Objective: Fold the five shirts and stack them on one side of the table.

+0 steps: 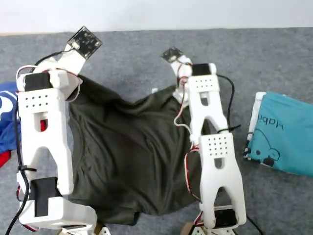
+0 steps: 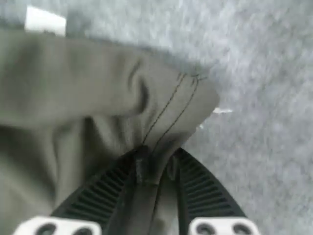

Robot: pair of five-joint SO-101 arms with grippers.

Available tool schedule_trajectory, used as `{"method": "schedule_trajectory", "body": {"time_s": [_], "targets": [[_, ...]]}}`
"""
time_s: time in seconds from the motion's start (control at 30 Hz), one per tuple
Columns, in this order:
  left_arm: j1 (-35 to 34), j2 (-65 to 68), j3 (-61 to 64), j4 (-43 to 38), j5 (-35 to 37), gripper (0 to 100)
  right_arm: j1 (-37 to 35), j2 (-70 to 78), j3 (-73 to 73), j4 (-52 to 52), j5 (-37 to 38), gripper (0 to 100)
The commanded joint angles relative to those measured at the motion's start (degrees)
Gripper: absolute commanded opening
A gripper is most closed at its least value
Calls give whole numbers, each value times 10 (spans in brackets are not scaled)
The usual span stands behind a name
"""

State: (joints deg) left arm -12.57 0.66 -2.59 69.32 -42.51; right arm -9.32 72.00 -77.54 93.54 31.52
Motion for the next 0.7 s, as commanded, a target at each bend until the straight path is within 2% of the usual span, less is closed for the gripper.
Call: {"method": "schedule_trajectory", "body": {"time_s": [0.0,0.17,0.37,0.67], "targets": [[4,-8,-3,-11,6,5,30,4,-44,40,17,76],[4,-8,-3,-11,7,5,36,4,-105,41,15,87],[4,-8,-2,-10,7,5,18,7,-185,33,3,216],[4,-8,-2,-10,7,5,-11,8,-104,-98,-62,223]]}}
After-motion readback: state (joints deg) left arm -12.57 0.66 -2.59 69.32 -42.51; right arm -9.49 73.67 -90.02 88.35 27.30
